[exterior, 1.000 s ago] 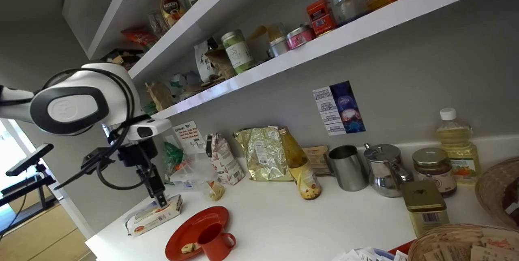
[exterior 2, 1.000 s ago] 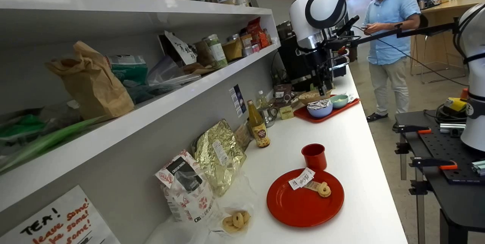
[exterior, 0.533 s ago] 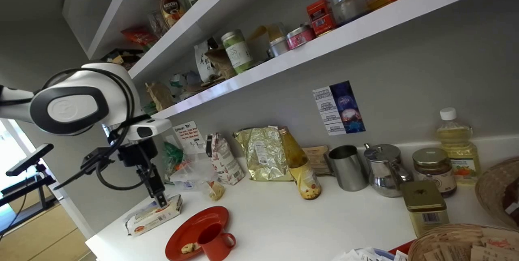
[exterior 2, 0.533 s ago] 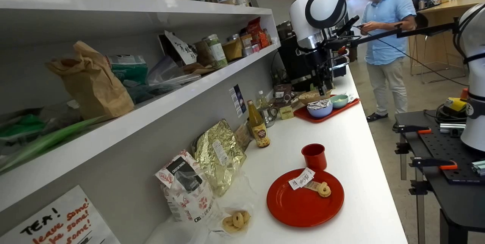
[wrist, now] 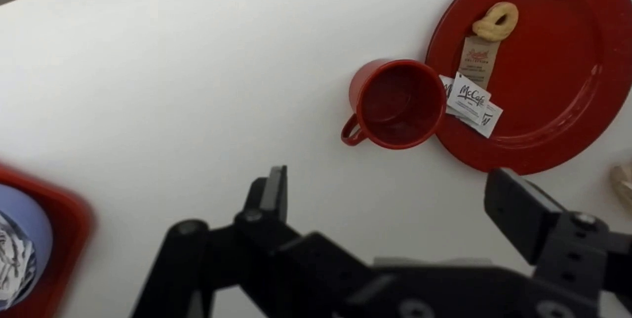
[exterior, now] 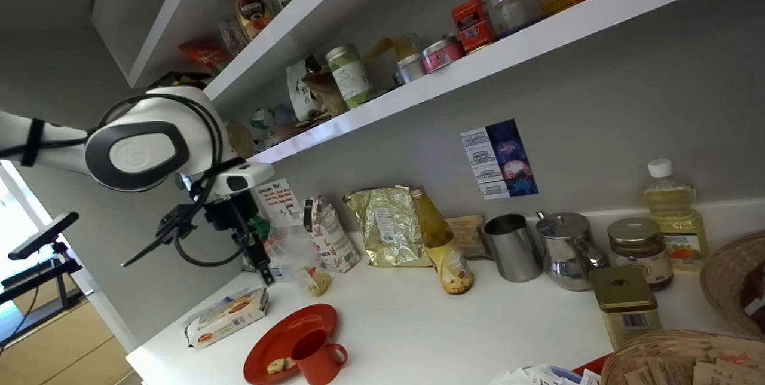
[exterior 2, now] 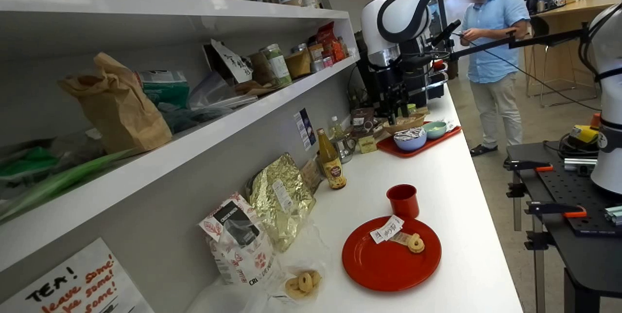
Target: Pick up the red mug and put it on the red plate
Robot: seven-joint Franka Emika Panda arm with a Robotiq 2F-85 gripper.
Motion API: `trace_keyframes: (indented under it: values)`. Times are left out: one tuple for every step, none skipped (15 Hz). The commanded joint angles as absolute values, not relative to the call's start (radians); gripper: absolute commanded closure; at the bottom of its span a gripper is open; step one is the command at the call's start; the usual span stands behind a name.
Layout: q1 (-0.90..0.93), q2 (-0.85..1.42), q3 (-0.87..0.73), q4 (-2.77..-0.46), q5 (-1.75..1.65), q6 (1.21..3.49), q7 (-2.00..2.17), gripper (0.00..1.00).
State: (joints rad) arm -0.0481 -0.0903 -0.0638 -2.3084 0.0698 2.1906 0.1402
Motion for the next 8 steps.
trace_keyframes:
  values:
    - [-0.038, 0.049, -0.039, -2.271, 0.058, 2.226, 0.197, 0.0]
    - [-0.032, 0.078, -0.034, -2.272, 0.054, 2.23, 0.208, 0.0]
    - [-0.027, 0.106, -0.029, -2.274, 0.051, 2.231, 0.218, 0.0]
    - [-0.022, 0.135, -0.026, -2.272, 0.047, 2.236, 0.233, 0.0]
    - [-0.017, 0.161, -0.024, -2.266, 0.049, 2.234, 0.246, 0.0]
    - [-0.012, 0.186, -0.024, -2.263, 0.047, 2.234, 0.264, 0.0]
    - [-0.006, 0.208, -0.026, -2.257, 0.047, 2.233, 0.281, 0.0]
    - [-0.002, 0.227, -0.028, -2.25, 0.049, 2.229, 0.294, 0.0]
